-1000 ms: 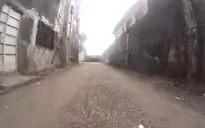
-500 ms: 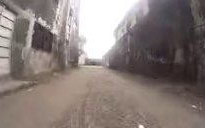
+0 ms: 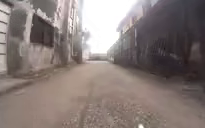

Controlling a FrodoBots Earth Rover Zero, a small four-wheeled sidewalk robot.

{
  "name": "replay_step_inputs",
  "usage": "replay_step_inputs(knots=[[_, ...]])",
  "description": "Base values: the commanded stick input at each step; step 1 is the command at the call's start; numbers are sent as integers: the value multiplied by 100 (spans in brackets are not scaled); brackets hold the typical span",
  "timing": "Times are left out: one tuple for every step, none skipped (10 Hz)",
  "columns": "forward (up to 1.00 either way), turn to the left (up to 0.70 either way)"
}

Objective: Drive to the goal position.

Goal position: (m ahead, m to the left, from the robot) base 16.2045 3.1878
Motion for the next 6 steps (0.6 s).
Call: replay_step_inputs(knots=[[70, 0], [70, 0], [70, 0], [70, 0], [70, 0], [70, 0]])
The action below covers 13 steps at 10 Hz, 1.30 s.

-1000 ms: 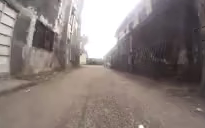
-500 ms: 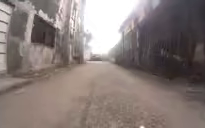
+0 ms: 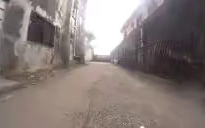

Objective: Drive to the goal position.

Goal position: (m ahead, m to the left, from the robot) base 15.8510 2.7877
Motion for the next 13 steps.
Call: replay_step_inputs(knots=[[70, 0], [70, 0], [70, 0], [70, 0], [70, 0], [70, 0], [70, 0], [70, 0], [70, 0], [70, 0], [70, 0], [70, 0], [70, 0]])
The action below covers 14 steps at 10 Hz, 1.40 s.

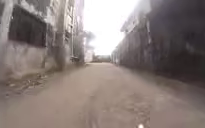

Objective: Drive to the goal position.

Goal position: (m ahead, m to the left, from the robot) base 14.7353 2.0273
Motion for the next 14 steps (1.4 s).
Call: replay_step_inputs(knots=[[70, 0], [70, 0], [70, 0], [70, 0], [70, 1], [70, 2], [70, 4], [70, 4], [70, 4], [70, 3], [70, 3], [70, 3], [70, 3], [70, 3]])
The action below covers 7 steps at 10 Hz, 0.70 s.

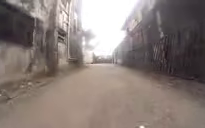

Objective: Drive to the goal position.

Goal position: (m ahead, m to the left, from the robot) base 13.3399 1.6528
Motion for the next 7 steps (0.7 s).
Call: replay_step_inputs(knots=[[70, 3], [70, 3], [70, 3], [70, 3], [70, 3], [70, 3], [70, 3]])
